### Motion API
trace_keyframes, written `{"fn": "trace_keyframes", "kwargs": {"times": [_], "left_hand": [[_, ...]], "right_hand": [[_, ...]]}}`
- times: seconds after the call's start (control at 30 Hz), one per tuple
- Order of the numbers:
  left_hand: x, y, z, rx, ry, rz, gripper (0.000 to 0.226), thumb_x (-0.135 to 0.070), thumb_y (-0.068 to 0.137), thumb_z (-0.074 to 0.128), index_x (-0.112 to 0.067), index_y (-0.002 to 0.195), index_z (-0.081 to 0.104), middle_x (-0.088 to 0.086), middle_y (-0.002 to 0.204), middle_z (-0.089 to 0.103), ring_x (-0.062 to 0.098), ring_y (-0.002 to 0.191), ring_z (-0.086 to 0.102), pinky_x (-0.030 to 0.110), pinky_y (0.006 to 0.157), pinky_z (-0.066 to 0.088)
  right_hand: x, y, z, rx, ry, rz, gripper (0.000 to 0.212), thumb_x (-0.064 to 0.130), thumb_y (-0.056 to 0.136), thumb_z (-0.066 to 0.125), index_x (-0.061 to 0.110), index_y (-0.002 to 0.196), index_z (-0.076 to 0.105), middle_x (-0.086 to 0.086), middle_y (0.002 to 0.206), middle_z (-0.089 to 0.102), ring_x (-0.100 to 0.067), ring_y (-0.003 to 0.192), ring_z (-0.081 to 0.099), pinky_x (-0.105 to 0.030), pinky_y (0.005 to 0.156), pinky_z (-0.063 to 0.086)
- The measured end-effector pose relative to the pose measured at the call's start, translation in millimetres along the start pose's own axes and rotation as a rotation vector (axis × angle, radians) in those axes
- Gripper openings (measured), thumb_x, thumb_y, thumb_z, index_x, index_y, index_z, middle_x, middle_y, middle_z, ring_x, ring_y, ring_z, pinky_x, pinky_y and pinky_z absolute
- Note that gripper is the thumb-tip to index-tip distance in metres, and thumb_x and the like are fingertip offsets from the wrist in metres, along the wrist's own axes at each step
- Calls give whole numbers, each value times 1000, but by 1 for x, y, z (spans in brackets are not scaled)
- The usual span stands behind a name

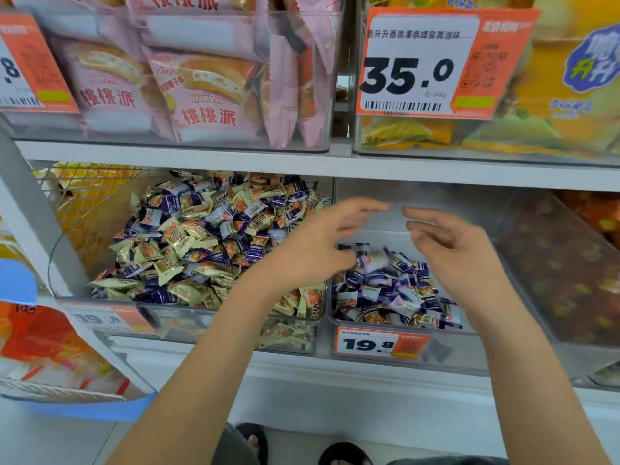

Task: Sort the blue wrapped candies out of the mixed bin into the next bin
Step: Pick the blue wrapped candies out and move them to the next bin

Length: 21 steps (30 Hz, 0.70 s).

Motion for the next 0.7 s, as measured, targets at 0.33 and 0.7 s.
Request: {"fn": "trace_keyframes", "kwargs": {"times": [0.33, 0.7], "left_hand": [[66, -32, -37, 181, 226, -393, 58, -13, 76, 75, -32, 126, 52, -10, 133, 50, 9, 121, 48, 28, 99, 40], [66, -17, -23, 266, 464, -313, 46, 5, 83, 57, -20, 121, 54, 0, 125, 50, 15, 73, 56, 12, 52, 36]], "right_hand": [[4, 2, 10, 15, -48, -13, 26, 4, 94, 50, 20, 106, 68, 3, 100, 68, 9, 85, 57, 0, 59, 39], [8, 1, 37, 99, -127, -30, 25, 8, 94, 52, 22, 108, 66, 5, 98, 67, 17, 52, 49, -1, 51, 36]]}}
Point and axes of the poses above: each hand's wrist, its own y-axis towards the middle knuckle, its own z-axis out of the palm, x = y × z, the point moved 5 cm from there along y, towards the middle knuckle
